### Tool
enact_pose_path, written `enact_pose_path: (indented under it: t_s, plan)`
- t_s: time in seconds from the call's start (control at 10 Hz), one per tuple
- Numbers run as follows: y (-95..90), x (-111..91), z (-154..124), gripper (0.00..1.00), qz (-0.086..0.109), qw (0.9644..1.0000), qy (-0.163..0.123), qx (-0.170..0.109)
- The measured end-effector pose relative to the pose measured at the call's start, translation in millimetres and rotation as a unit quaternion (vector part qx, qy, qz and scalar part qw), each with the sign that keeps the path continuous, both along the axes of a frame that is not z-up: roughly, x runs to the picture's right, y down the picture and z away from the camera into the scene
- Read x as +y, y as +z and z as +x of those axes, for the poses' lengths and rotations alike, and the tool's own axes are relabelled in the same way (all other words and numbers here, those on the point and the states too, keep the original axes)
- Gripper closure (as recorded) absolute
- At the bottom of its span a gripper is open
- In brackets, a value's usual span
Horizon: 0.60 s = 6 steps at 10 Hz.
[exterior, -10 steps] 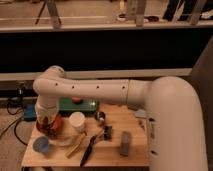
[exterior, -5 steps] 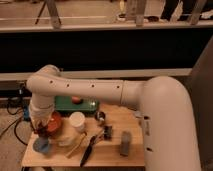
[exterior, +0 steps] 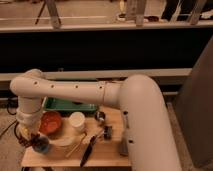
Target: Place grapes in plastic cup
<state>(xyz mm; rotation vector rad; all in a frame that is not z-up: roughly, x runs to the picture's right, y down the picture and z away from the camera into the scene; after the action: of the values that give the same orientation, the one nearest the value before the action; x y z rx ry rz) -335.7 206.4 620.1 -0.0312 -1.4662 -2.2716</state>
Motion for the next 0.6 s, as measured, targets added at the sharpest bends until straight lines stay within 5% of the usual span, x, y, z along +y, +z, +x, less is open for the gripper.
enact_pose_path:
  t_s: [0.2,0.6]
  plan:
    - [-1.4,11.4,-5.8,0.90,0.006,0.9989,-0.046,-0.006]
    - [0.3,11.8,-5.0,0.90,0.016,0.9983,-0.055,0.014]
